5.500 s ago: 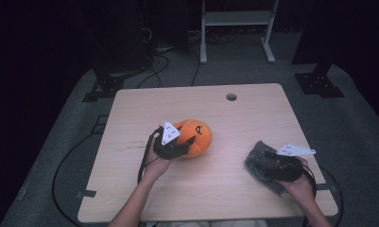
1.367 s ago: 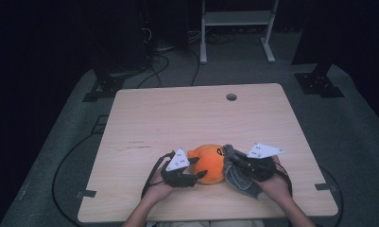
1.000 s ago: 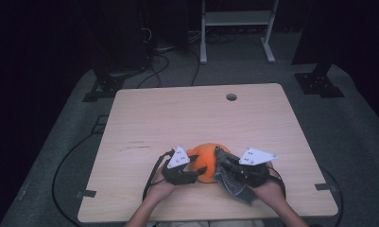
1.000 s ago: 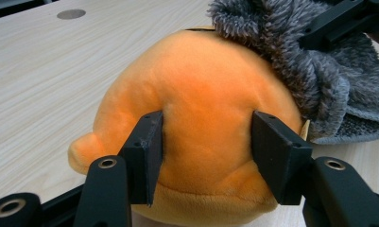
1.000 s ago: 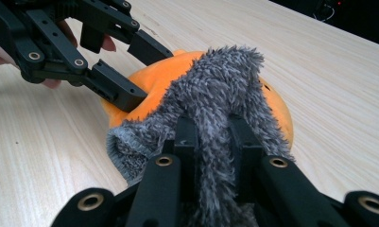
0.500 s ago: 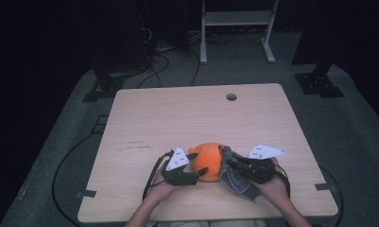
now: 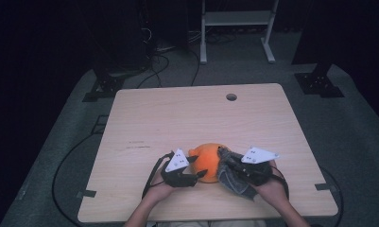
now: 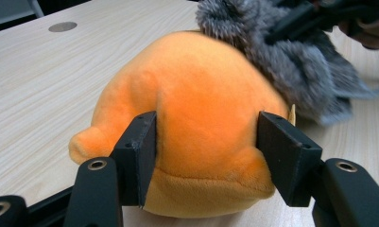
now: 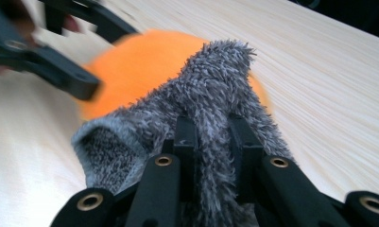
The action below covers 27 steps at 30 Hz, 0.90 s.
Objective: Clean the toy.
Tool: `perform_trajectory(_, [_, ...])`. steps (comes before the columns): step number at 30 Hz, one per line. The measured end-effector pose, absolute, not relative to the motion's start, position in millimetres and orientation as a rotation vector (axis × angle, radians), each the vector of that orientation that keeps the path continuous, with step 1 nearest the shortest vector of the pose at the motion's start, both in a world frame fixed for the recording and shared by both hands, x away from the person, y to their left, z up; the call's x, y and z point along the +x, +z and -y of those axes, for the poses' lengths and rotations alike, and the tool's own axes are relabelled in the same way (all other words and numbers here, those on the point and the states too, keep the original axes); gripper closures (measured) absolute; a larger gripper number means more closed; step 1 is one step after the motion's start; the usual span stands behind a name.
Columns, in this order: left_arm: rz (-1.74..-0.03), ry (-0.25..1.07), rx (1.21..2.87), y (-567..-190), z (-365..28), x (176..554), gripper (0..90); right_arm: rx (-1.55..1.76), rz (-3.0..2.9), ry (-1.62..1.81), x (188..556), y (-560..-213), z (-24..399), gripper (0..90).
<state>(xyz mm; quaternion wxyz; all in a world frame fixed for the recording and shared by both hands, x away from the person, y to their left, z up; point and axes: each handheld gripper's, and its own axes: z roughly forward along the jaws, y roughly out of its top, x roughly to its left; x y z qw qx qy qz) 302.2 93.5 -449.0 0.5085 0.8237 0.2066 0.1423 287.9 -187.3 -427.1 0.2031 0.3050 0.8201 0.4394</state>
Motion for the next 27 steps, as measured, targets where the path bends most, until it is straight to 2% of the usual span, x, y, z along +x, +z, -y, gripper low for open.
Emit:
perform_trajectory(2, [-0.506, 0.338, 1.979, -449.1, -93.9, 302.4, 39.0, 0.899, -2.303, 1.226, 292.1, -429.0, 194.0, 75.5])
perform_trajectory(4, [-0.516, 0.343, 1.970, -448.4, -93.4, 302.4, 28.9, 0.917, -2.318, 1.239, 294.3, -431.8, 196.8, 75.5])
perform_trajectory(5, [-0.529, 0.355, 1.960, -447.6, -92.2, 302.2, 28.9, 0.917, -2.318, 1.239, 294.3, -431.8, 196.8, 75.5])
perform_trajectory(6, [-0.551, 0.384, 1.954, -447.4, -90.1, 301.8, 15.7, 0.920, -2.320, 1.238, 293.0, -432.3, 195.3, 75.5])
perform_trajectory(7, [-0.580, 0.405, 1.967, -448.9, -87.2, 302.4, 14.5, 0.912, -2.318, 1.241, 291.6, -431.3, 194.4, 75.6])
perform_trajectory(13, [-0.540, 0.413, 1.985, -448.2, -88.2, 298.7, 28.6, 0.907, -2.329, 1.259, 292.0, -430.0, 198.6, 75.4])
perform_trajectory(17, [-0.516, 0.410, 2.001, -448.4, -89.3, 298.3, 31.1, 0.979, -2.317, 1.206, 299.8, -433.2, 207.3, 75.5])
perform_trajectory(21, [-0.487, 0.379, 2.017, -450.0, -89.6, 298.2, 30.7, 1.032, -2.289, 1.288, 301.9, -427.9, 214.4, 75.4])
perform_trajectory(25, [-0.466, 0.400, 1.996, -446.5, -90.1, 295.8, 23.0, 0.968, -2.310, 1.335, 300.1, -422.7, 201.1, 75.3])
perform_trajectory(27, [-0.486, 0.411, 1.881, -436.8, -91.4, 293.3, 20.1, 0.919, -2.331, 1.302, 293.4, -427.7, 193.2, 75.6])
